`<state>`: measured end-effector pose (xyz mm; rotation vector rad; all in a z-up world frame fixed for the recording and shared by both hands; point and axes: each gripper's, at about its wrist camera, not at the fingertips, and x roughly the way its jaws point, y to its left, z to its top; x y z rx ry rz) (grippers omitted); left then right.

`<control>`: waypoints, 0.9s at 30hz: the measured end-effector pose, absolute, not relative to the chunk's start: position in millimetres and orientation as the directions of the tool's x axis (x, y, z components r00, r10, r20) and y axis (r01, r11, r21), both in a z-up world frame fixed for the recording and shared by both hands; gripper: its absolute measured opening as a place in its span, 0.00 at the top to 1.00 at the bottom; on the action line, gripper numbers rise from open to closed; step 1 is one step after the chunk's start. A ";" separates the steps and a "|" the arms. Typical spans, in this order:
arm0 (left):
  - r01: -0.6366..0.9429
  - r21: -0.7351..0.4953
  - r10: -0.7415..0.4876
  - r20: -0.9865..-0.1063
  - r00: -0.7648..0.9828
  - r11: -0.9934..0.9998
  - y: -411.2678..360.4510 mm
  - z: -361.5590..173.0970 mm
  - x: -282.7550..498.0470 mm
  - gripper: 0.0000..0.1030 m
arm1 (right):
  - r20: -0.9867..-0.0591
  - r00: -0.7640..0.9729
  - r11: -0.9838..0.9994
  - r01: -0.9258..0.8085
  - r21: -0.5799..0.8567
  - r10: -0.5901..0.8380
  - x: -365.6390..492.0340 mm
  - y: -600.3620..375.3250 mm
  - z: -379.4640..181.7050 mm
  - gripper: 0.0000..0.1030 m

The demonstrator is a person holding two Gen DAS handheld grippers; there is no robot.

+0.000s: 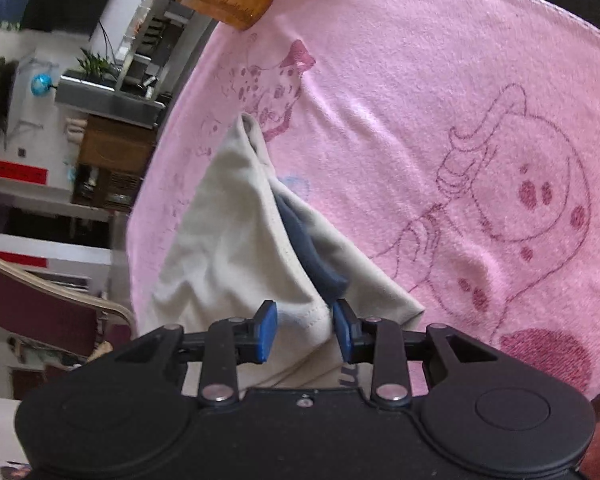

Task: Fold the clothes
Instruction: 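Lift the hem with both grippers and fold it over toward the collar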

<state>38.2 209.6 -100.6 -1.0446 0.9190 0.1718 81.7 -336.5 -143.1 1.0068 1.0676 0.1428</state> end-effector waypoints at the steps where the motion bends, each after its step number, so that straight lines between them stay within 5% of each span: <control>1: -0.531 -0.679 -0.291 -0.715 0.636 0.507 211.6 -101.7 37.8 0.78 | -0.655 0.522 0.563 0.350 0.748 0.546 81.1 -336.8 -143.1 0.69; 8: -0.580 -0.724 -0.296 -0.685 0.665 0.373 224.6 -109.3 35.3 0.75 | -0.651 0.525 0.535 0.379 0.755 0.548 82.5 -336.3 -147.6 0.68; 12: -0.585 -0.707 -0.278 -0.700 0.657 0.398 220.4 -106.9 38.2 0.93 | -0.663 0.522 0.552 0.377 0.744 0.536 84.3 -334.2 -147.7 0.68; 19: -0.552 -0.705 -0.291 -0.697 0.655 0.445 215.6 -103.2 35.7 0.93 | -0.660 0.528 0.558 0.367 0.745 0.534 85.1 -333.3 -148.2 0.70; 27: -0.481 -0.614 -0.215 -0.729 0.650 0.626 193.0 -85.7 38.5 0.96 | -0.660 0.543 0.619 0.294 0.728 0.519 86.2 -324.6 -139.2 0.93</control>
